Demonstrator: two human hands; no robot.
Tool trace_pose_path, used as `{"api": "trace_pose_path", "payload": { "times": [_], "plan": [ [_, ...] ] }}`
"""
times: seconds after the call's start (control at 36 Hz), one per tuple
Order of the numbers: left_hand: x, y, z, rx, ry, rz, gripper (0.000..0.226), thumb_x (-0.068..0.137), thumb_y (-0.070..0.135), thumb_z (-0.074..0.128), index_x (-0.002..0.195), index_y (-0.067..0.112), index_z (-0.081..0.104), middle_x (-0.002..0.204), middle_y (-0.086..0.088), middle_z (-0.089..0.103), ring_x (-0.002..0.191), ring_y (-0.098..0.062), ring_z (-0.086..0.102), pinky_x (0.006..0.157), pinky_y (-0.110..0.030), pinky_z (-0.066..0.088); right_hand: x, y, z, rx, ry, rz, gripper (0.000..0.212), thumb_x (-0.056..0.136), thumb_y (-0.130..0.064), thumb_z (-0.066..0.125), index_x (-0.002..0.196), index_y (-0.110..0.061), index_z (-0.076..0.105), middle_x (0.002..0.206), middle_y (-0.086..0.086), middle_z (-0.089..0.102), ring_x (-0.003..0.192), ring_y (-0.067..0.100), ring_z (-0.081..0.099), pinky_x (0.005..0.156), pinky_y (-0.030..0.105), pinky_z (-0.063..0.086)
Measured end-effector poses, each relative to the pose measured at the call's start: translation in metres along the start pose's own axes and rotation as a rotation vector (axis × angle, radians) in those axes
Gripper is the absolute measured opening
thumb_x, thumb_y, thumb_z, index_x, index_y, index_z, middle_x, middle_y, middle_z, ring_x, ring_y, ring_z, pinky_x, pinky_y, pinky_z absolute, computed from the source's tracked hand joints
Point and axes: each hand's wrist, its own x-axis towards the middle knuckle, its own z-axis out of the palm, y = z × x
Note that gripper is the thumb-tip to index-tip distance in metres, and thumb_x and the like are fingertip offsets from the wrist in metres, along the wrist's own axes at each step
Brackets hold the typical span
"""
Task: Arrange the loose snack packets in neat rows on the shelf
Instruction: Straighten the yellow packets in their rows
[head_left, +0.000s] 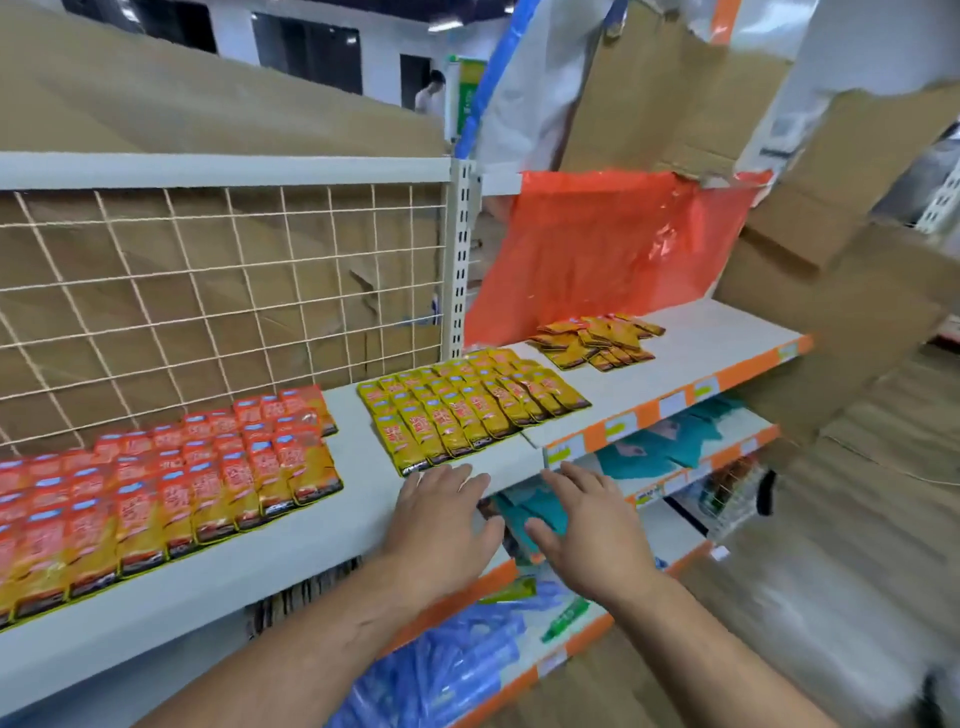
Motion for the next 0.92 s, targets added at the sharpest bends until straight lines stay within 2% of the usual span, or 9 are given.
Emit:
{"api": "trace_pose_path", "payload": {
  "times": [0.17,0.28,0.44,0.58,0.64,0.69,0.75,0.83,0.92],
  "plan": [
    [0.085,0.038,0.035,-0.029,-0.006,0.102,0.08,0.079,0.065,0.012,0.147,0.032,0.039,0.152,0.007,0.038,0.14,-0.018,0.03,0.117,-0.038,0.017,0.047,0.069,-0.008,-0.044,-0.017,0.062,0.067,0.093,-0.059,0.049,0.151,-0.028,0.035,0.157,-0.003,0.032,0.144,0.021,0.025,0.118,0.034,0.022],
    [0.152,0.06,0.052,-0.047,-0.009,0.137,0.064,0.09,0.06,0.033,0.147,0.031,0.039,0.153,0.005,0.038,0.14,-0.019,0.029,0.117,-0.039,0.017,0.09,0.112,-0.01,-0.051,-0.02,0.105,0.068,0.092,-0.058,0.051,0.151,-0.028,0.036,0.158,-0.003,0.031,0.143,0.022,0.026,0.116,0.036,0.027],
    [0.242,0.089,0.07,-0.078,-0.011,0.161,0.075,0.084,0.065,0.016,0.148,0.032,0.036,0.154,0.008,0.035,0.142,-0.017,0.026,0.118,-0.038,0.014,0.156,0.167,-0.018,-0.036,-0.039,0.125,0.066,0.093,-0.054,0.053,0.151,-0.027,0.036,0.159,0.0,0.03,0.144,0.024,0.026,0.118,0.038,0.027],
    [0.302,0.103,0.08,-0.083,-0.032,0.172,0.073,0.084,0.062,0.025,0.148,0.03,0.038,0.155,0.006,0.034,0.142,-0.018,0.027,0.119,-0.04,0.014,0.206,0.202,-0.02,-0.004,-0.015,0.148,0.062,0.094,-0.05,0.053,0.149,-0.024,0.041,0.157,0.004,0.034,0.143,0.025,0.031,0.118,0.041,0.028],
    [0.322,0.107,0.084,-0.09,-0.013,0.157,0.071,0.083,0.06,0.029,0.144,0.028,0.045,0.151,0.003,0.042,0.139,-0.02,0.035,0.117,-0.043,0.021,0.222,0.213,-0.019,0.004,-0.023,0.142,0.062,0.094,-0.05,0.053,0.149,-0.023,0.042,0.156,0.005,0.036,0.142,0.025,0.032,0.117,0.039,0.029],
    [0.34,0.111,0.088,-0.108,0.077,0.168,0.064,0.082,0.058,0.037,0.13,0.023,0.062,0.135,-0.001,0.059,0.125,-0.025,0.053,0.108,-0.043,0.037,0.238,0.226,-0.016,0.023,-0.015,0.127,0.062,0.091,-0.049,0.058,0.146,-0.021,0.047,0.153,0.008,0.04,0.139,0.028,0.036,0.115,0.038,0.03],
    [0.359,0.113,0.095,-0.124,0.127,0.167,0.059,0.08,0.056,0.04,0.118,0.02,0.069,0.118,-0.001,0.069,0.111,-0.026,0.063,0.098,-0.041,0.047,0.256,0.24,-0.011,0.054,-0.014,0.133,0.062,0.09,-0.049,0.058,0.144,-0.02,0.049,0.151,0.008,0.043,0.137,0.029,0.039,0.114,0.039,0.032],
    [0.385,0.119,0.104,-0.174,0.103,0.137,0.062,0.083,0.053,0.036,0.122,0.017,0.067,0.121,-0.003,0.067,0.114,-0.026,0.06,0.1,-0.039,0.044,0.282,0.259,-0.005,0.085,-0.027,0.14,0.064,0.088,-0.054,0.053,0.144,-0.022,0.049,0.15,0.006,0.045,0.137,0.026,0.039,0.112,0.04,0.036],
    [0.41,0.127,0.113,-0.25,0.105,0.069,0.063,0.085,0.051,0.032,0.124,0.013,0.064,0.126,-0.006,0.064,0.118,-0.027,0.057,0.101,-0.037,0.043,0.31,0.279,0.003,0.13,-0.049,0.128,0.059,0.09,-0.047,0.058,0.143,-0.022,0.05,0.148,0.004,0.046,0.135,0.025,0.041,0.111,0.037,0.037]
  ]
}}
